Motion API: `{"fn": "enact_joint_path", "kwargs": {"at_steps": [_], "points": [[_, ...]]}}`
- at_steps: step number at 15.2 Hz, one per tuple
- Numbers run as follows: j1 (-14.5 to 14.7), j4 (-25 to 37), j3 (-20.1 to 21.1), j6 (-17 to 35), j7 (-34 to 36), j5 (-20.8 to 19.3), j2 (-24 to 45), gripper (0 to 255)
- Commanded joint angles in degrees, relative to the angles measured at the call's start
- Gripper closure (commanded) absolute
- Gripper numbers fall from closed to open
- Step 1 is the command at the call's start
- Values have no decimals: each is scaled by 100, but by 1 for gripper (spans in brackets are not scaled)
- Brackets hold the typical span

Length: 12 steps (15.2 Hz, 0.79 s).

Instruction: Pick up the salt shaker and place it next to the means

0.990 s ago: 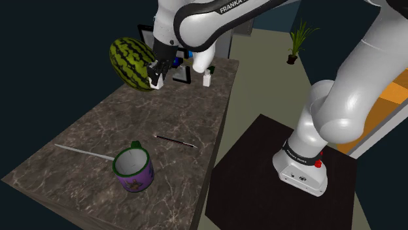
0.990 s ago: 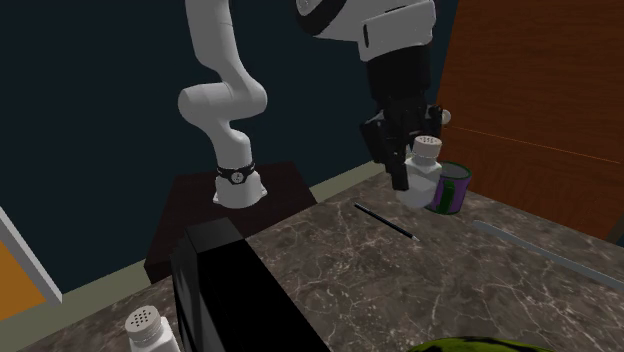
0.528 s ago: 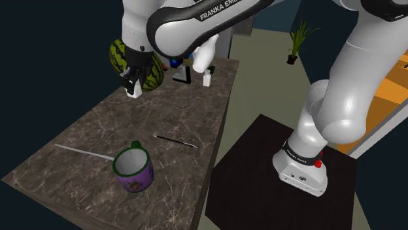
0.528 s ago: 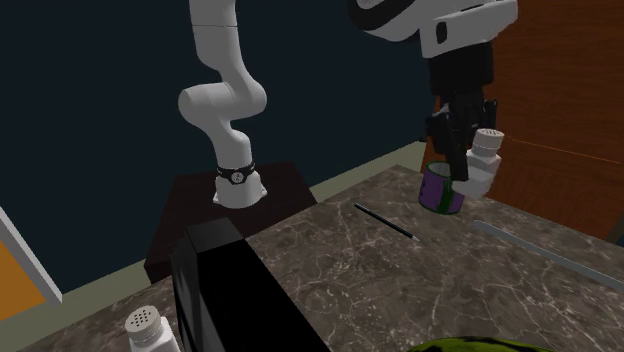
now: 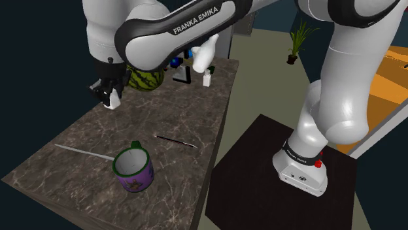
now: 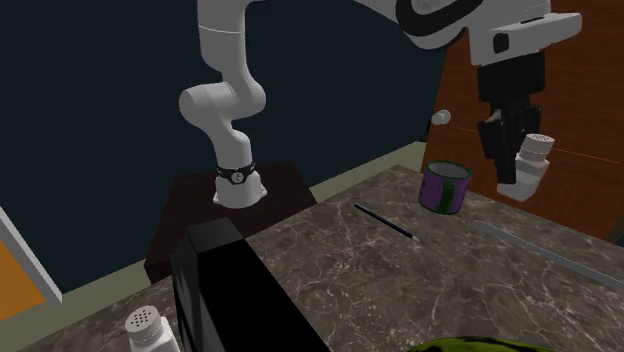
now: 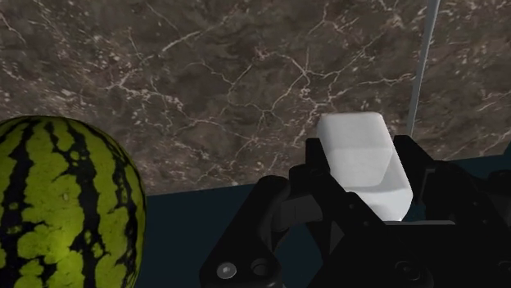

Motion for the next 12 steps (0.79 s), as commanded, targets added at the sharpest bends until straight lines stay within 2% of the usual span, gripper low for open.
{"fn": "enact_joint_path", "kwargs": {"at_steps": [1,12], "points": [[5,-87,-9,129,37,-33,43,255],[40,-510,-84,858,258,-257,367,255]]}}
